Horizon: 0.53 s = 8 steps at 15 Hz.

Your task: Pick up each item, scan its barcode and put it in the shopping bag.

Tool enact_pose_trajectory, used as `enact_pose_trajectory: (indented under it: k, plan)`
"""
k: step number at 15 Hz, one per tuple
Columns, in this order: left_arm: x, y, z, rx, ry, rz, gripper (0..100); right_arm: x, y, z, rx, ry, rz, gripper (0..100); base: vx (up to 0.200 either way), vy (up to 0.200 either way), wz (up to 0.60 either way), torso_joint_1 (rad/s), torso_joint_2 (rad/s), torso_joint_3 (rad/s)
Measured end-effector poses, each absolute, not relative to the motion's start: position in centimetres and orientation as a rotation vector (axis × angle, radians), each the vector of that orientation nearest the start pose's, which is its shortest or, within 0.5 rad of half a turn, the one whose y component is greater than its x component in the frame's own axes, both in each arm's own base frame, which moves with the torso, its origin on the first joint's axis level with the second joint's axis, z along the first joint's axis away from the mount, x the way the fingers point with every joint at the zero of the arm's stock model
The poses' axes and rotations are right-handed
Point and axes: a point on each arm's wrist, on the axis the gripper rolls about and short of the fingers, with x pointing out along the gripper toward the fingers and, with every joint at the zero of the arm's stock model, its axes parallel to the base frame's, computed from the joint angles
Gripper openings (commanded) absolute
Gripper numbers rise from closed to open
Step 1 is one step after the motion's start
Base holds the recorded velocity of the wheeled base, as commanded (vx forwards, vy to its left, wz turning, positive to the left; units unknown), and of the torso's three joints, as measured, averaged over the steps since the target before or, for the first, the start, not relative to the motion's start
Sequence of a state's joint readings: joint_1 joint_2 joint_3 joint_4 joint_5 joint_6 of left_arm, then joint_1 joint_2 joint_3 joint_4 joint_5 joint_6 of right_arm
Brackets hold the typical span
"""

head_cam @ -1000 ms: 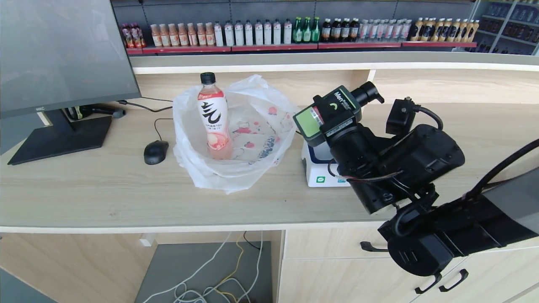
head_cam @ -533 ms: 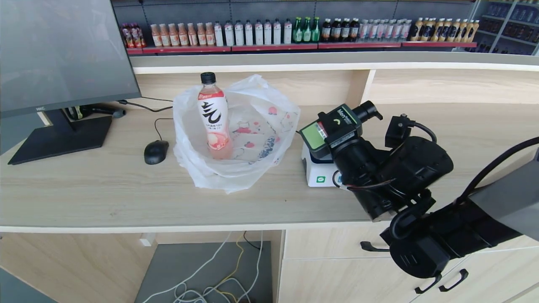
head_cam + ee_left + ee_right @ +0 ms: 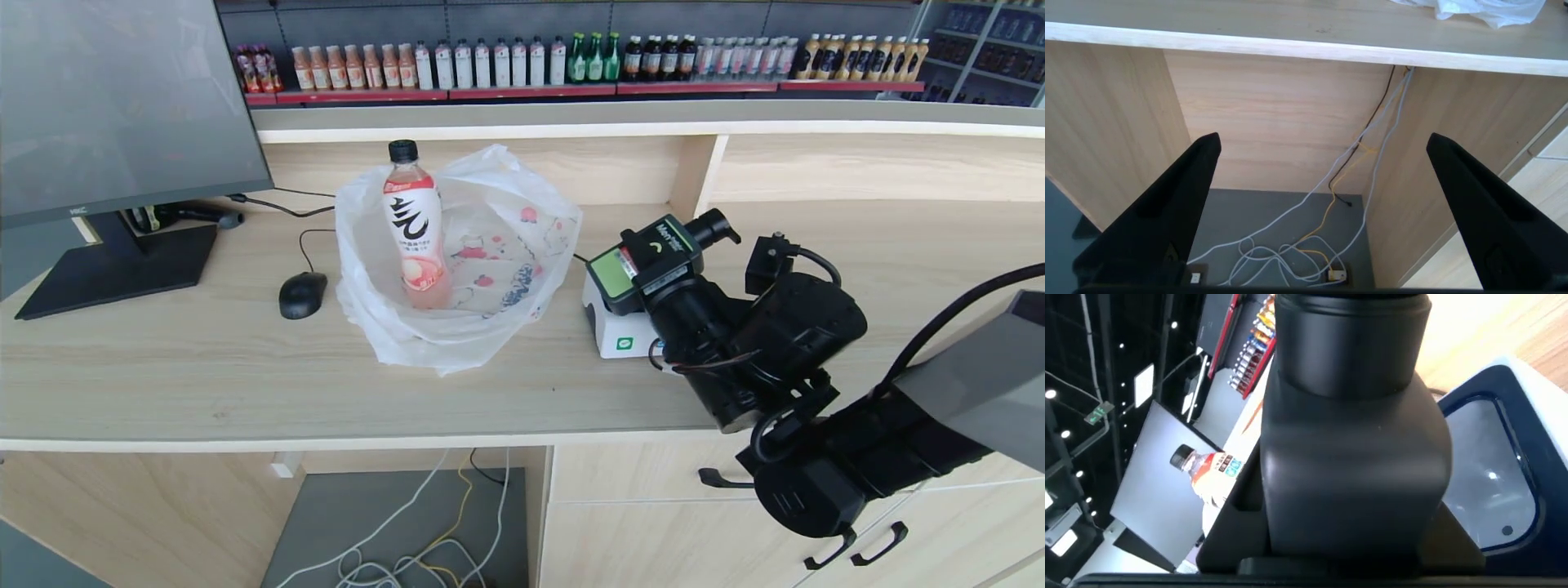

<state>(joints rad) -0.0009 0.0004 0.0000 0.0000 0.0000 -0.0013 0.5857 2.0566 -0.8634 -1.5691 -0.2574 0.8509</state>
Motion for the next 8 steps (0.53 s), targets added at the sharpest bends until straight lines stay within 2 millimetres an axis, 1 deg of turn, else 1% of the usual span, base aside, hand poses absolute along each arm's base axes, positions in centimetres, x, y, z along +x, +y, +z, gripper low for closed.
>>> enact_pose_trajectory:
  k: [4,8]
  plan:
    - [-2.28,0.00,7.55,-0.001,0.000,-0.001,100,31.61,19.48,16.43,0.985,-0.187,0.436,0,0.000,0.000,0.00,0.000,0.00,0.000]
    - [-2.28,0.00,7.55,-0.001,0.000,-0.001,100,31.71,19.39,16.28,0.983,-0.185,0.431,0,0.000,0.000,0.00,0.000,0.00,0.000]
